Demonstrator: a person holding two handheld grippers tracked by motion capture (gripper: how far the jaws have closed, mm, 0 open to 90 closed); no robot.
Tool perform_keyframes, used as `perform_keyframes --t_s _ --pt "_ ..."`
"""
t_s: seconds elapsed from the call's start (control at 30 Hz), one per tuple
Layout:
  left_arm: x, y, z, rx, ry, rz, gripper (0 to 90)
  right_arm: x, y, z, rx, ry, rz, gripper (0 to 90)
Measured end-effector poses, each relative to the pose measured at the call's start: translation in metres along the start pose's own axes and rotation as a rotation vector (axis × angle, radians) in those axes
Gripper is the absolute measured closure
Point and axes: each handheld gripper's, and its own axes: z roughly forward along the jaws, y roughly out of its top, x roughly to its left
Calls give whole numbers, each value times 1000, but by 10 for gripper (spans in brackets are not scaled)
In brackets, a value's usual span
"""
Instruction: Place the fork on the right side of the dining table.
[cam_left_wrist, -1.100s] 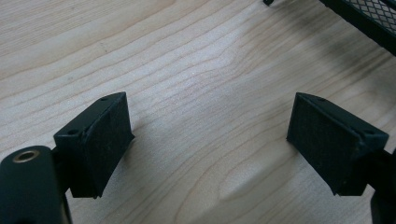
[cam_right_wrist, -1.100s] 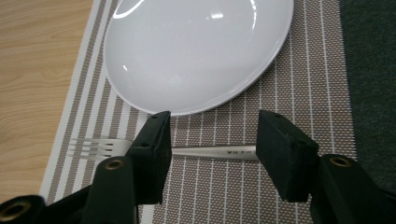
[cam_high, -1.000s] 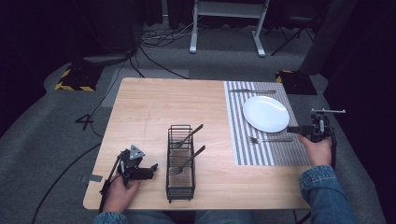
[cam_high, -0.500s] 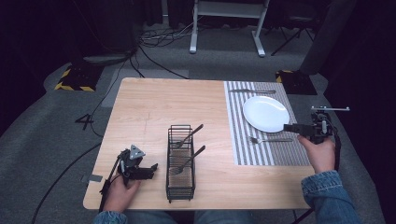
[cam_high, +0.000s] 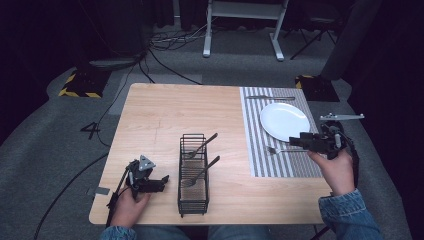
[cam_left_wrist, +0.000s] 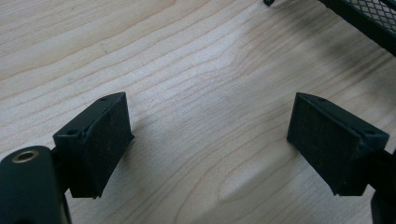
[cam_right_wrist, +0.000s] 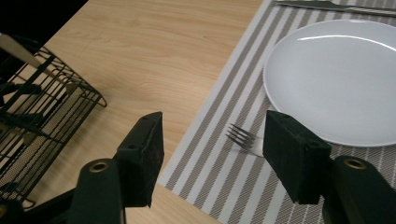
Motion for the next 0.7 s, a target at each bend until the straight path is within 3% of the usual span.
perform_keyframes --t_s 0.4,0.6,0.7 --pt "0 0 0 0 0 0 136 36 -3 0 0 31 -70 381" --pt "0 0 0 -3 -1 1 136 60 -13 15 10 58 -143 365" --pt "1 0 0 -2 0 5 135 68 -17 21 16 61 -157 363"
